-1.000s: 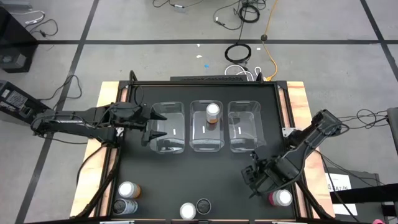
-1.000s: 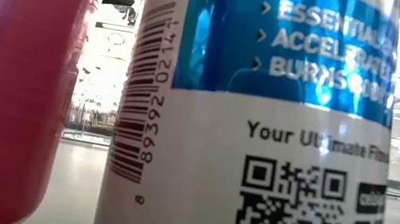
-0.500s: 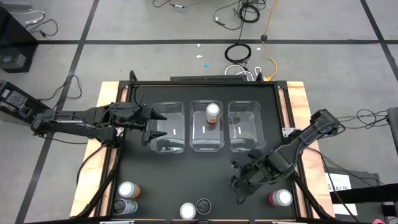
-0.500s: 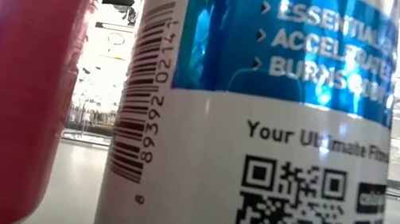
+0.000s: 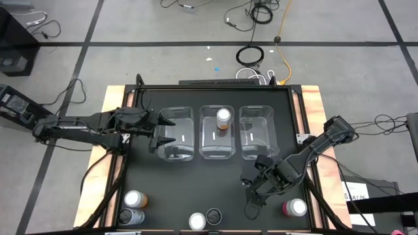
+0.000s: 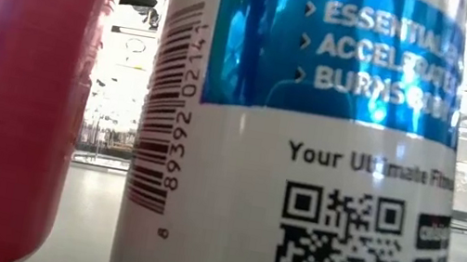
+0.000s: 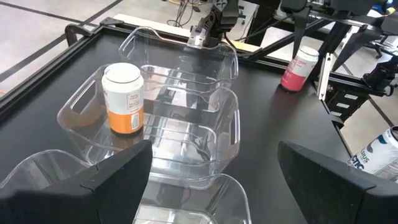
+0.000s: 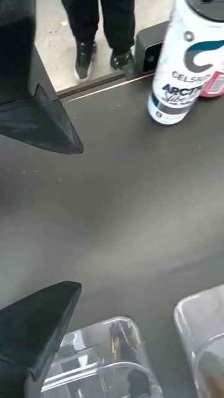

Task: Sort soda cans
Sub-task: Put the right pink soda can into the right transparent bin

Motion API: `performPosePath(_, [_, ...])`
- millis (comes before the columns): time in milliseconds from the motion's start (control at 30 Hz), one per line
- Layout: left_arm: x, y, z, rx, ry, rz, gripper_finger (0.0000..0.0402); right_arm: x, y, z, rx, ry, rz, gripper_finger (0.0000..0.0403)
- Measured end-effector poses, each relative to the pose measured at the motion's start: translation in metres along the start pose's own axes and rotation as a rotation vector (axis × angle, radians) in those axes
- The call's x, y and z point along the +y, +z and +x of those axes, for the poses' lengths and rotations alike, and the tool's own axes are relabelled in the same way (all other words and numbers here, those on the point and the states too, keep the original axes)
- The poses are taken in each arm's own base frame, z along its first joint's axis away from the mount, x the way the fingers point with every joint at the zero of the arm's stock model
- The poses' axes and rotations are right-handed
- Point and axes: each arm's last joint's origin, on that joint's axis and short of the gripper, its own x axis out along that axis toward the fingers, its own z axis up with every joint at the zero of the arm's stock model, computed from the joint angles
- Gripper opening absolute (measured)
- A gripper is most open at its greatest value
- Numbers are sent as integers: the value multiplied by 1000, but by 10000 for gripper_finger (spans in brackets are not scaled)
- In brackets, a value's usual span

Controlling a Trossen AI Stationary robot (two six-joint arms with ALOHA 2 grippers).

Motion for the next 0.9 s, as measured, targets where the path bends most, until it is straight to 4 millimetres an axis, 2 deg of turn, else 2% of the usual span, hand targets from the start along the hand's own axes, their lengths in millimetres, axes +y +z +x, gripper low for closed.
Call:
performPosePath(267, [-20,2,0,-32,-116,-91,354,6,-17,-3,34,-28,-57,345])
performPosePath(533, [-45,-3,3,-52,-87,-117,354,10,-27,-5,47,-39,-78,345])
performPosePath(633, [-55,-4,6,-69,-88,-134,354,8,-30,-6,62,-68,-32,345])
performPosePath(733, [-64,-7,10,-68,-90,-148,354,3,-37,-8,90,-135,92,345])
performPosePath(900, [-75,-14,15,-33,-90,-179,354,2,-56,-14,112,-236,233,345])
